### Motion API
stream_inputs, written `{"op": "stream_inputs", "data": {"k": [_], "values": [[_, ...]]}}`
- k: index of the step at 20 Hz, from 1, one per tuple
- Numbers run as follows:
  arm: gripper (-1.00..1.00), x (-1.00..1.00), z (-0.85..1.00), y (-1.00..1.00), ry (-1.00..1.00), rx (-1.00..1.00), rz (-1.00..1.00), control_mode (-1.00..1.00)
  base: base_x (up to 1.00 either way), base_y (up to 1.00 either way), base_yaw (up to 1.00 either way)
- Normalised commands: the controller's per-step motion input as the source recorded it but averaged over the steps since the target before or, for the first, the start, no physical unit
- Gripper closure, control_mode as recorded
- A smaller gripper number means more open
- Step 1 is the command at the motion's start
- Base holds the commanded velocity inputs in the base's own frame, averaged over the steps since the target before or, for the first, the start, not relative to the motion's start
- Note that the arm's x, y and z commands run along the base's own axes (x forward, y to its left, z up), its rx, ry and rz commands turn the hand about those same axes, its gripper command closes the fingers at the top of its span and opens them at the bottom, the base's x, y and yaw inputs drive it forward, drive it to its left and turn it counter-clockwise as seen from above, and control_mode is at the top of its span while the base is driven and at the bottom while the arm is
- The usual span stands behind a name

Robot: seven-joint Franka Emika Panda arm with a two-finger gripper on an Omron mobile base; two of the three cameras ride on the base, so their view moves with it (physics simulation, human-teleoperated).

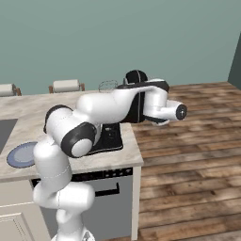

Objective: Add butter and sugar cubes to the stand mixer bowl and then turn on the stand mixer to begin making frosting.

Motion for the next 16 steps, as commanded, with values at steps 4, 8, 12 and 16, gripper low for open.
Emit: {"op": "stream_inputs", "data": {"k": [4, 8, 12, 16], "values": [[-1.00, 0.19, 0.00, 0.01, -0.12, 0.00, 0.05, -1.00, 0.00, 0.00, 0.00], [-1.00, 0.26, -0.04, 0.10, -0.11, -0.01, 0.05, -1.00, 0.00, 0.00, 0.00], [-1.00, 0.19, -0.06, 0.33, -0.09, -0.05, 0.10, -1.00, 0.00, 0.00, 0.00], [-1.00, 0.15, -0.11, 0.72, -0.01, -0.09, 0.20, -1.00, 0.00, 0.00, 0.00]]}}
